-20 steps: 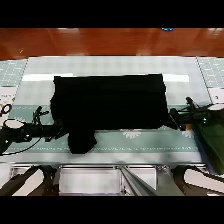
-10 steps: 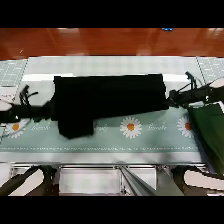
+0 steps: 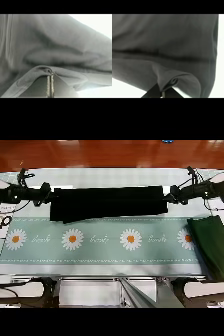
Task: Fold the shirts.
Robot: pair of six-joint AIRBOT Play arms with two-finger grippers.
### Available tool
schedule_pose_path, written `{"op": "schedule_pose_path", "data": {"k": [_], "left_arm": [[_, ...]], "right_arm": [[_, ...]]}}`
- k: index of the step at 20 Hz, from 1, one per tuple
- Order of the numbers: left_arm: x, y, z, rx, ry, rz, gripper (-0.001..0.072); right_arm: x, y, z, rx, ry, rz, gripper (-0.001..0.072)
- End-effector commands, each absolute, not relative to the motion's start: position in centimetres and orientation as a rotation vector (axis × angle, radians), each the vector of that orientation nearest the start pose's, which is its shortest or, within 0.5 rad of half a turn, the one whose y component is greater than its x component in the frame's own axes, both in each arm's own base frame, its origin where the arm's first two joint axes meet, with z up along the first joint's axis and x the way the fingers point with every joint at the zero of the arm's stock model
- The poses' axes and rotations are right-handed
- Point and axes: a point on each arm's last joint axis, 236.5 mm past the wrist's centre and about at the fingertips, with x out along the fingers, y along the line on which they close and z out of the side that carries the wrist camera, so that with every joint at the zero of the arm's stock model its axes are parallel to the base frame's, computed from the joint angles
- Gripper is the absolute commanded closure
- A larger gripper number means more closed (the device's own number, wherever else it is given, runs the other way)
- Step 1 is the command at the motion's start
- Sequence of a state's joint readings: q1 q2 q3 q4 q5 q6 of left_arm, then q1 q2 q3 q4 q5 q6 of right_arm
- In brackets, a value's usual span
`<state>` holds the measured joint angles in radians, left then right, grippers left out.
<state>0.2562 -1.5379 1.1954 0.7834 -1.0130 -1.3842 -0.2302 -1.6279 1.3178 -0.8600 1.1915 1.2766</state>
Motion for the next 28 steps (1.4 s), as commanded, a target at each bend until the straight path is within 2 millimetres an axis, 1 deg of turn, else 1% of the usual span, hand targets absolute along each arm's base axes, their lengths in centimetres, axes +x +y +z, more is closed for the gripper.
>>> {"op": "schedule_pose_path", "data": {"k": [1, 3, 6, 8, 10, 11, 12, 13, 14, 15, 16, 17, 18, 19, 20, 21, 22, 23, 25, 26, 28], "left_arm": [[50.0, -3.2, -4.0, -0.811, 1.156, -0.192, 0.0691], [52.3, -3.1, -4.7, -0.825, 1.148, -0.187, 0.0691], [54.9, -2.8, -5.1, -0.832, 1.134, -0.192, 0.069], [55.9, -2.8, -5.1, -0.823, 1.121, -0.202, 0.069], [56.1, -3.4, -5.8, -0.815, 1.132, -0.212, 0.0689], [55.9, -4.0, -6.1, -0.813, 1.148, -0.22, 0.0607], [55.5, -4.5, -6.3, -0.809, 1.168, -0.234, 0.0375], [55.1, -4.8, -6.2, -0.794, 1.184, -0.251, 0.0203], [54.6, -4.5, -5.8, -0.794, 1.201, -0.258, 0.02], [54.2, -3.7, -5.1, -0.795, 1.209, -0.264, 0.02], [53.9, -2.5, -4.0, -0.795, 1.203, -0.259, 0.02], [53.4, -0.9, -2.6, -0.774, 1.185, -0.241, 0.02], [52.8, 0.6, -1.1, -0.734, 1.173, -0.221, 0.02], [51.6, 1.3, 0.1, -0.676, 1.173, -0.211, 0.02], [50.0, 1.7, 1.1, -0.591, 1.165, -0.205, 0.02], [48.6, 1.8, 1.7, -0.545, 1.137, -0.18, 0.02], [47.4, 1.6, 2.2, -0.534, 1.084, -0.152, 0.02], [46.0, 1.4, 2.5, -0.53, 1.021, -0.112, 0.02], [43.0, 0.5, 2.5, -0.516, 0.934, -0.064, 0.02], [41.3, -0.2, 2.1, -0.511, 0.921, -0.058, 0.02], [38.7, -1.4, 0.8, -0.518, 0.947, -0.063, 0.02]], "right_arm": [[48.6, 4.6, -4.0, 0.639, 1.242, 0.339, 0.0689], [50.3, 4.3, -4.6, 0.654, 1.235, 0.33, 0.0689], [52.2, 4.2, -5.3, 0.68, 1.222, 0.333, 0.0689], [53.0, 4.3, -5.9, 0.689, 1.219, 0.336, 0.0689], [53.6, 4.3, -6.7, 0.699, 1.212, 0.328, 0.0686], [53.9, 4.3, -7.0, 0.714, 1.205, 0.321, 0.0553], [54.0, 4.2, -7.2, 0.714, 1.203, 0.316, 0.0334], [54.0, 4.0, -7.1, 0.704, 1.203, 0.313, 0.03], [53.7, 3.4, -6.5, 0.709, 1.203, 0.31, 0.03], [53.4, 2.2, -5.5, 0.73, 1.2, 0.294, 0.03], [52.9, 0.7, -4.1, 0.747, 1.193, 0.282, 0.0301], [52.1, -1.2, -2.5, 0.751, 1.184, 0.271, 0.0301], [50.9, -3.4, -1.3, 0.732, 1.188, 0.246, 0.03], [49.5, -6.1, -0.5, 0.696, 1.195, 0.18, 0.0301], [48.2, -8.8, -0.1, 0.658, 1.192, 0.097, 0.0301], [47.1, -10.6, -0.1, 0.634, 1.181, 0.038, 0.03], [46.2, -11.4, -0.5, 0.649, 1.166, 0.002, 0.03], [45.4, -11.5, -1.5, 0.686, 1.163, -0.02, 0.03], [44.2, -9.8, -4.3, 0.747, 1.198, 0.005, 0.03], [44.1, -8.9, -5.5, 0.776, 1.216, 0.02, 0.03], [44.7, -6.8, -7.3, 0.838, 1.241, 0.076, 0.0298]]}}
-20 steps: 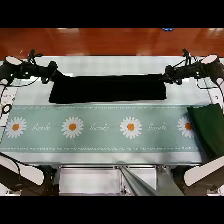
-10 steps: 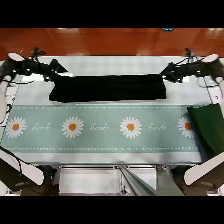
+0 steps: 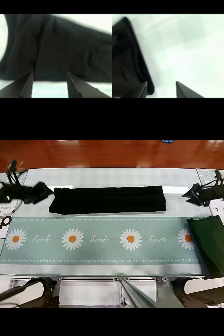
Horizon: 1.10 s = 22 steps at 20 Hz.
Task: Fold the shirts.
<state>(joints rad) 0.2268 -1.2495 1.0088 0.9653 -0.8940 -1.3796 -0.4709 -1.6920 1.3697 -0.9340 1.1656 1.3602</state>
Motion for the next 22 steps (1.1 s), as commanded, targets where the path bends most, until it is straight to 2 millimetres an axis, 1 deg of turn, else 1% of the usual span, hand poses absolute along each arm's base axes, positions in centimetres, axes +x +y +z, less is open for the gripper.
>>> {"op": "schedule_pose_path", "data": {"k": [1, 2, 4, 6, 7, 9, 13, 14, 15, 16, 17, 18, 19, 20, 21, 22], "left_arm": [[38.0, -1.9, 0.3, -0.522, 0.968, -0.07, 0.02], [37.5, -2.3, -0.2, -0.529, 0.991, -0.08, 0.02], [37.6, -2.7, -0.3, -0.542, 0.991, -0.086, 0.02], [37.8, -2.7, -0.2, -0.551, 0.983, -0.085, 0.02], [37.8, -2.8, -0.2, -0.556, 0.982, -0.086, 0.02], [37.8, -2.9, -0.1, -0.56, 0.981, -0.087, 0.02], [37.9, -2.8, -0.1, -0.559, 0.978, -0.086, 0.02], [38.0, -2.8, 0.0, -0.558, 0.974, -0.085, 0.02], [38.1, -2.8, 0.0, -0.557, 0.97, -0.084, 0.0201], [38.1, -2.8, 0.0, -0.556, 0.968, -0.084, 0.0201], [38.1, -2.8, 0.0, -0.556, 0.967, -0.084, 0.0204], [38.2, -2.9, 0.2, -0.558, 0.966, -0.088, 0.0264], [38.1, -3.3, 0.4, -0.561, 0.975, -0.101, 0.0526], [37.9, -3.8, 0.7, -0.567, 0.983, -0.122, 0.0686], [37.9, -4.9, 1.0, -0.569, 0.987, -0.16, 0.069], [37.8, -6.4, 1.4, -0.557, 0.984, -0.211, 0.069]], "right_arm": [[45.3, -5.8, -7.9, 0.88, 1.235, 0.108, 0.0297], [45.8, -4.9, -8.2, 0.927, 1.224, 0.143, 0.0297], [46.7, -3.2, -9.0, 0.984, 1.209, 0.208, 0.0297], [46.9, -2.0, -10.1, 0.988, 1.236, 0.228, 0.0297], [47.0, -0.9, -10.5, 0.984, 1.26, 0.256, 0.0297], [47.6, 1.3, -10.6, 0.96, 1.292, 0.315, 0.0297], [49.7, 4.9, -10.0, 0.891, 1.293, 0.376, 0.0306], [50.2, 5.7, -9.9, 0.877, 1.289, 0.386, 0.0345], [50.6, 6.3, -9.6, 0.855, 1.28, 0.4, 0.0492], [50.8, 7.0, -9.0, 0.802, 1.27, 0.44, 0.0687], [50.6, 7.3, -8.5, 0.762, 1.284, 0.471, 0.0689], [50.3, 7.3, -7.5, 0.742, 1.306, 0.49, 0.0689], [50.0, 7.0, -6.2, 0.706, 1.306, 0.496, 0.0689], [49.6, 6.1, -4.9, 0.654, 1.299, 0.479, 0.0689], [49.1, 5.2, -3.5, 0.589, 1.298, 0.448, 0.069], [48.4, 4.2, -2.0, 0.522, 1.294, 0.411, 0.0689]]}}
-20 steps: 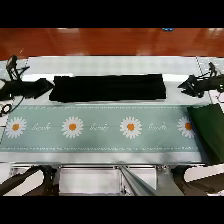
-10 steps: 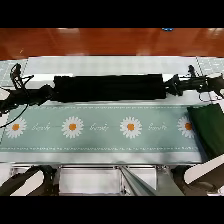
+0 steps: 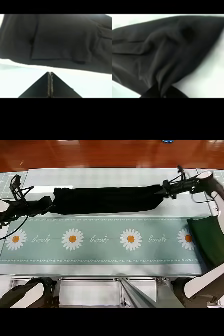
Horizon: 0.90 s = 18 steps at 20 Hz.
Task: Fold the shirts.
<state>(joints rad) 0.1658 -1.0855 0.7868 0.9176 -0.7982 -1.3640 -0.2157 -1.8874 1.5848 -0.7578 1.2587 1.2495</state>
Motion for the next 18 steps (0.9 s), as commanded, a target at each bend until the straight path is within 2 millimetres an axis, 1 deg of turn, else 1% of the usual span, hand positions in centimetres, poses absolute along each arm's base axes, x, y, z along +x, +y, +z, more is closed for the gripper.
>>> {"op": "schedule_pose_path", "data": {"k": [1, 2, 3, 5, 7, 8, 11, 13, 14, 16, 17, 18], "left_arm": [[37.7, -8.5, 1.7, -0.486, 0.979, -0.289, 0.0691], [37.9, -10.6, 1.8, -0.431, 0.968, -0.338, 0.0691], [38.3, -13.4, 1.8, -0.4, 0.955, -0.383, 0.0691], [39.0, -19.3, 1.6, -0.365, 0.972, -0.471, 0.0691], [39.6, -25.3, 0.9, -0.32, 1.031, -0.575, 0.0691], [39.4, -28.3, 0.2, -0.293, 1.087, -0.629, 0.0692], [38.2, -35.9, -1.1, -0.234, 1.213, -0.767, 0.0691], [37.1, -40.0, -1.8, -0.184, 1.268, -0.854, 0.0692], [36.6, -41.7, -2.3, -0.183, 1.302, -0.871, 0.0692], [35.8, -44.1, -3.4, -0.184, 1.363, -0.89, 0.0692], [34.9, -44.9, -4.0, -0.182, 1.403, -0.895, 0.0692], [33.5, -45.7, -4.8, -0.162, 1.444, -0.915, 0.0691]], "right_arm": [[47.5, 2.8, -0.2, 0.453, 1.283, 0.35, 0.069], [46.5, 1.9, 1.3, 0.401, 1.279, 0.311, 0.069], [45.2, 1.4, 3.0, 0.364, 1.259, 0.292, 0.069], [42.8, 1.9, 6.0, 0.341, 1.203, 0.297, 0.069], [40.0, 2.9, 8.1, 0.323, 1.157, 0.321, 0.069], [38.3, 3.6, 8.8, 0.319, 1.14, 0.335, 0.069], [33.7, 5.0, 9.8, 0.334, 1.107, 0.346, 0.069], [31.5, 6.3, 10.9, 0.36, 1.067, 0.37, 0.069], [30.5, 6.8, 11.7, 0.36, 1.044, 0.382, 0.069], [29.3, 7.2, 13.4, 0.351, 1.003, 0.384, 0.069], [28.9, 7.3, 14.2, 0.346, 0.976, 0.386, 0.069], [28.6, 7.4, 14.8, 0.347, 0.958, 0.383, 0.069]]}}
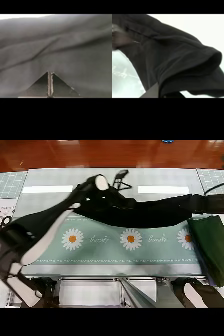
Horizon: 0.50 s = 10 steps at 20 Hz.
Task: Fold the shirts.
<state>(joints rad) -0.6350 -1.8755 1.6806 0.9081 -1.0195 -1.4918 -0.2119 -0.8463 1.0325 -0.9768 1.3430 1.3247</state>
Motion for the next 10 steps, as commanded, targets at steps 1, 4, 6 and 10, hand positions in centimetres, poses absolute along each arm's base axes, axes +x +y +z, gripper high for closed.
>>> {"op": "schedule_pose_path", "data": {"k": [1, 4, 6, 10], "left_arm": [[31.9, -46.3, -5.4, -0.147, 1.485, -0.937, 0.0691], [27.8, -47.9, -6.7, -0.108, 1.574, -0.993, 0.0691], [26.1, -49.4, -5.8, -0.12, 1.566, -1.076, 0.0691], [30.2, -43.9, -2.7, -0.128, 1.55, -1.127, 0.0691]], "right_arm": [[28.4, 7.5, 15.3, 0.348, 0.943, 0.383, 0.069], [28.4, 8.4, 16.4, 0.373, 0.904, 0.414, 0.0689], [28.5, 8.6, 16.6, 0.383, 0.895, 0.422, 0.0689], [30.1, 8.4, 17.3, 0.418, 0.84, 0.404, 0.0689]]}}
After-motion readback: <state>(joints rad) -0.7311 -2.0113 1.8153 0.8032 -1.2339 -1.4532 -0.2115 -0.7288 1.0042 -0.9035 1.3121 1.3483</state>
